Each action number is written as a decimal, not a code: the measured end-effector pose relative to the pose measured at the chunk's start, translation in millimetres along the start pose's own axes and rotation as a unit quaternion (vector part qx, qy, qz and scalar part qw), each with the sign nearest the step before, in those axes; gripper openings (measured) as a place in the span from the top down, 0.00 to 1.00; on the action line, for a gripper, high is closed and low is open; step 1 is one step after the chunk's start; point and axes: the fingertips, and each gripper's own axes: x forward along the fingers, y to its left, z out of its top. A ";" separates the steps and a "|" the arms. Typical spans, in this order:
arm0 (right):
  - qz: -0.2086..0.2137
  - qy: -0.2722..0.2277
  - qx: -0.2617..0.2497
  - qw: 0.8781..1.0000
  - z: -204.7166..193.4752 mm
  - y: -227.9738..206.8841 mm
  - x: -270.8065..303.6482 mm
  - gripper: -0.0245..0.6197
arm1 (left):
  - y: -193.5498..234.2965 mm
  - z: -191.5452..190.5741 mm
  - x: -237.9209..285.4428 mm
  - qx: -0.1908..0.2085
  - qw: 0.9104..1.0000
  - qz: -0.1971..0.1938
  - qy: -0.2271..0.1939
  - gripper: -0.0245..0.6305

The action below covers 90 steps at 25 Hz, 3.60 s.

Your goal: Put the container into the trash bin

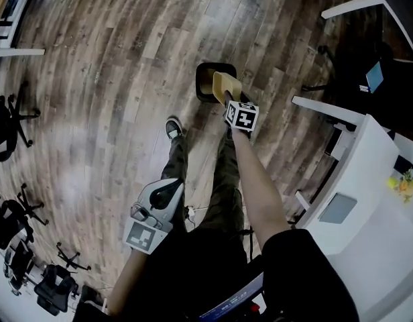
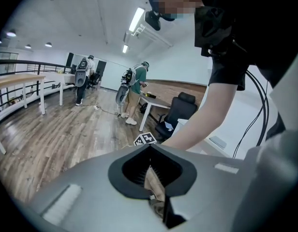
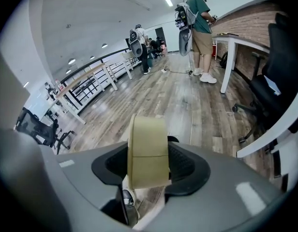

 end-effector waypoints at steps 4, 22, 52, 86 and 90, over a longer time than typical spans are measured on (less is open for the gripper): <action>0.001 0.007 -0.003 1.000 -2.2 8.5 7.6 0.61 | 5.6 -1.2 -5.7 0.006 1.000 0.005 -0.005 0.96; -0.015 0.011 0.002 1.000 -8.3 -12.2 22.0 0.61 | -5.9 -21.9 1.4 -0.012 1.000 -0.008 0.009 0.96; -0.008 0.012 0.012 1.000 6.5 -1.1 48.2 0.61 | 13.5 -20.3 11.0 -0.030 0.999 -0.008 0.015 0.96; 0.017 0.011 0.001 1.000 -0.1 8.9 40.8 0.61 | 7.6 -20.6 14.9 -0.038 0.999 -0.019 0.015 0.96; 0.021 0.007 -0.008 1.000 4.0 11.9 32.7 0.62 | 8.9 -13.2 16.8 -0.023 0.999 -0.021 0.008 0.96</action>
